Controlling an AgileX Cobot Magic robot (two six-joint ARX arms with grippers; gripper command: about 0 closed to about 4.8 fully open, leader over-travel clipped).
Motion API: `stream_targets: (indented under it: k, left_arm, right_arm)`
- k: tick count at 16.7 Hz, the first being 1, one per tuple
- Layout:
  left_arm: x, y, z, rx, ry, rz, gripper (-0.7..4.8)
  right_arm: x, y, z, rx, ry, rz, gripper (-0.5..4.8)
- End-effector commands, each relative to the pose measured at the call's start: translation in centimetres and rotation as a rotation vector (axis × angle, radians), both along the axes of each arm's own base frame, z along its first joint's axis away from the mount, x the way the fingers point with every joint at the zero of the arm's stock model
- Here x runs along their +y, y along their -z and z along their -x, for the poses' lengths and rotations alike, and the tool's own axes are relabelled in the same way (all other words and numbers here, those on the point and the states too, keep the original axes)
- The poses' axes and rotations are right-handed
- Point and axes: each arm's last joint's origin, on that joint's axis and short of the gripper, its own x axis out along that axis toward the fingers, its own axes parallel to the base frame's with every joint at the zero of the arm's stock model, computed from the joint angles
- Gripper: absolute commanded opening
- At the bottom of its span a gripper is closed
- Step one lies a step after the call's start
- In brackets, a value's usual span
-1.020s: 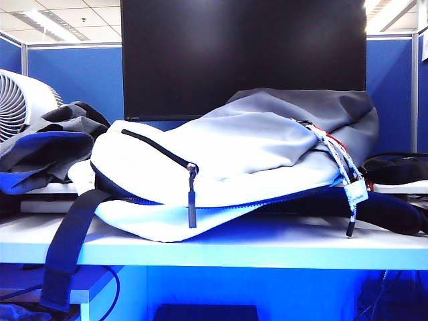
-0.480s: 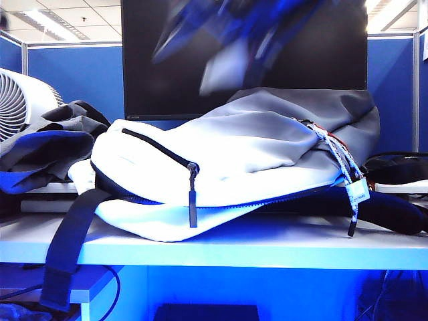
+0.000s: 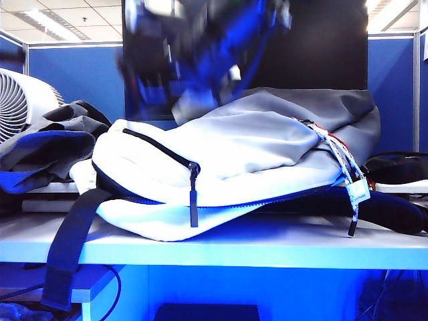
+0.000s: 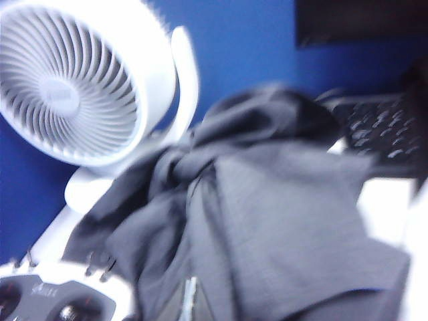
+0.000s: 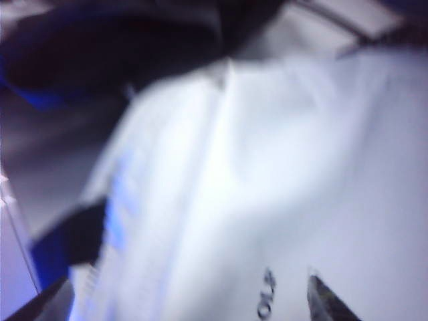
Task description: Put the gray clothes into the backpack.
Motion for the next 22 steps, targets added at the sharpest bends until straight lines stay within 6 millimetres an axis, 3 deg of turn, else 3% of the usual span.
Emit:
stream_targets:
  k: [1,2,3,4,5,7,8,10,12,14,16,19,22]
  left_arm:
    - [0.1,0.4,-0.7,-0.013,-0.011,0.011,-0.04]
    - [0.1,0.7,-1.0,-0.01,-0.011,0.011,-0.03]
    - [0.1,1.0,-1.2,-0.007,-0.009,0.017,-0.01]
    - [0.0,1.1,-1.4,-0.007,0.014,0.025,-0.01]
    - [-0.1,1.3,-1.5,-0.007,0.044,0.027,0.27]
    - [-0.2,1.8,-2.1,-0.016,0.091,0.03,2.04]
    - [-0.3,2.1,-2.5,-0.018,0.102,0.031,2.55]
    - [-0.4,2.9,-3.4,-0.03,0.126,0.033,2.59]
    - [-0.4,3.7,-4.7,-0.045,0.141,0.033,3.5]
    - [-0.5,4.8,-7.3,-0.022,0.141,0.034,3.82]
    - [-0.4,5.8,-10.1,0.0,0.109,0.033,4.79]
    - [0.1,7.1,-14.4,-0.007,-0.084,0.07,4.79]
    - [0.2,7.8,-17.9,-0.033,-0.106,0.112,4.79]
  right_arm:
    - [0.4,1.5,-0.7,-0.011,0.064,0.047,4.79]
    - [0.5,2.5,-1.0,0.001,0.076,0.067,4.31]
    - [0.5,3.3,-1.3,0.016,0.08,0.084,1.41]
    - [0.5,3.7,-1.5,0.022,0.086,0.087,0.08]
    - [0.5,3.7,-1.7,0.015,0.091,0.071,-0.06]
    - [0.6,2.6,-2.0,0.0,0.113,0.004,-0.05]
    - [0.6,1.2,-2.2,0.001,0.136,-0.058,-0.05]
    - [0.0,-2.0,-2.4,-0.014,0.173,-0.183,-0.05]
    - [-1.2,-5.7,-2.4,-0.026,0.152,-0.315,-0.05]
    - [-2.9,-9.5,-1.9,-0.071,0.114,-0.417,-0.05]
    - [-4.5,-11.9,-1.5,-0.083,0.125,-0.502,-0.05]
    - [-5.4,-12.0,-1.3,-0.024,0.13,-0.487,-0.05]
    - [-5.5,-11.6,-1.3,0.04,0.118,-0.473,-0.06]
